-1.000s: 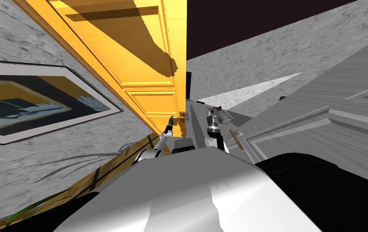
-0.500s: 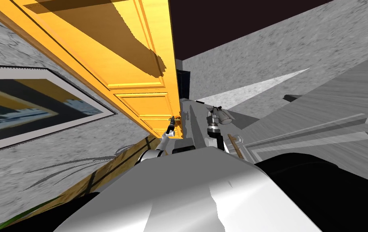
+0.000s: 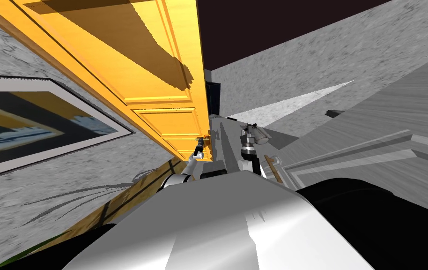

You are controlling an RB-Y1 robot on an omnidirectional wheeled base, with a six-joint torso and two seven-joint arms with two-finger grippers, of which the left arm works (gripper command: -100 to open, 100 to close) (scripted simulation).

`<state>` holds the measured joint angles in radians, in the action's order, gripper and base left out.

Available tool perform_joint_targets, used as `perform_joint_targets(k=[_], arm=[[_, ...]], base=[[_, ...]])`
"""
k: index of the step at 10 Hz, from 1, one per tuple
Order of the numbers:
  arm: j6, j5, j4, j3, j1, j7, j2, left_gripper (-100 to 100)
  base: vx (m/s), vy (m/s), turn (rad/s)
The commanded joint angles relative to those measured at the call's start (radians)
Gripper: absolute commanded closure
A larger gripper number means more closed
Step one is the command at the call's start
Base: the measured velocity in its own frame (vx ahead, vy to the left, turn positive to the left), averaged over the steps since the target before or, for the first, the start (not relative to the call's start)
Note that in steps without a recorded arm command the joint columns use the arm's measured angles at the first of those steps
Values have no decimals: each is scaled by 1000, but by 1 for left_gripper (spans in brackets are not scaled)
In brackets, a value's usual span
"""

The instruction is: Push the door open

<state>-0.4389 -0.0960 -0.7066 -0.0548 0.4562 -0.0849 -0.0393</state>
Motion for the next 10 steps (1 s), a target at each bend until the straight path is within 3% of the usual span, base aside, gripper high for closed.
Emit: perform_joint_targets(k=[1, 2, 3, 5, 6, 8, 10], arm=[[-2, -1, -1, 4, 0, -1, 5, 100], [-6, -29, 9, 9, 6, -28, 27, 100], [-9, -42, 13, 13, 9, -40, 36, 100], [-9, -42, 23, 13, 9, -40, 36, 100], [-10, -49, 15, 15, 10, -46, 40, 100], [-18, -88, 26, 26, 19, -83, 55, 100], [-18, -88, 26, 26, 19, -83, 55, 100]], base=[[0, 0, 0], [86, 28, -19], [116, 64, -33], [69, 9, -5], [41, -18, 5], [101, 20, 20], [55, -7, -8]])
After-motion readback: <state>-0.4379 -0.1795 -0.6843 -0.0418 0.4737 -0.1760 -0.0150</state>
